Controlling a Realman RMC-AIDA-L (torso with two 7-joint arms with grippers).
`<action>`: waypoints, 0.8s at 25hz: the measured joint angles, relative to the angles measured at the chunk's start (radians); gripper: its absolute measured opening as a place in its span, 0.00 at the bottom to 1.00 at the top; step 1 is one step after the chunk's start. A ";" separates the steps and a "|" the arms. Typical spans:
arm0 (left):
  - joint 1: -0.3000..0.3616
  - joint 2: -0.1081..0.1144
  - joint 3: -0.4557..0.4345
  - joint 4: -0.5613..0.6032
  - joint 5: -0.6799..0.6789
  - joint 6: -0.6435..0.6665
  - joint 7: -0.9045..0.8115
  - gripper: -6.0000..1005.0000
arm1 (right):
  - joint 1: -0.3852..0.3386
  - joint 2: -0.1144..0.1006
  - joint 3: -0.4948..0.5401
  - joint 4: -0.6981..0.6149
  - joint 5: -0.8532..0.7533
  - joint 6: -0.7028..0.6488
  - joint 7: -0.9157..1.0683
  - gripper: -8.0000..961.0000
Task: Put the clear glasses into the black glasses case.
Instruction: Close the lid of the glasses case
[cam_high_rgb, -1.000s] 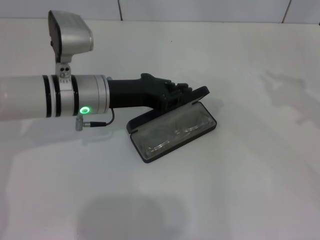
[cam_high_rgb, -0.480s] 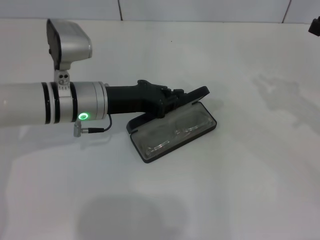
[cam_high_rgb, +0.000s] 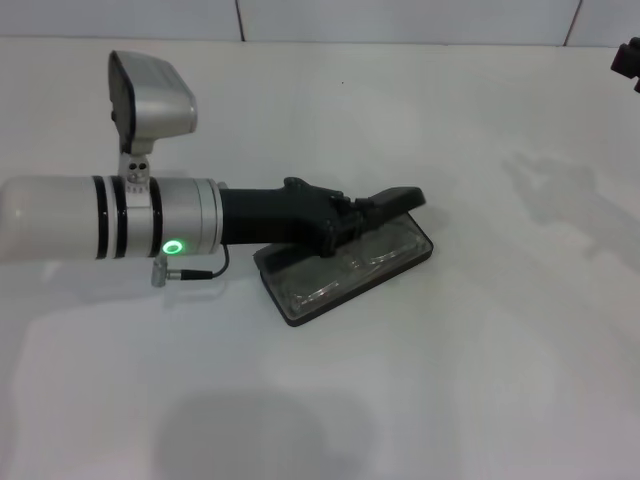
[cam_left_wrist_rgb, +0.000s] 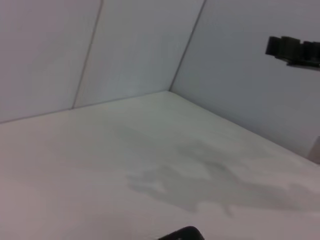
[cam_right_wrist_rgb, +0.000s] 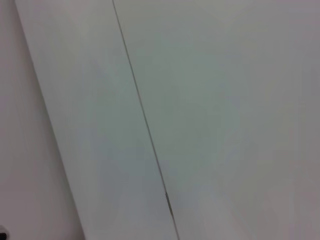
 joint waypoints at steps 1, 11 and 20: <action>0.000 0.000 0.007 -0.001 0.001 0.001 0.000 0.14 | 0.000 0.000 0.000 0.001 0.000 -0.003 -0.001 0.21; 0.000 -0.003 0.110 -0.001 0.003 0.004 -0.004 0.14 | 0.000 0.000 0.007 0.019 0.008 -0.032 -0.006 0.22; 0.003 -0.007 0.122 -0.012 0.006 0.005 -0.002 0.14 | -0.002 0.000 0.008 0.031 0.020 -0.057 -0.008 0.22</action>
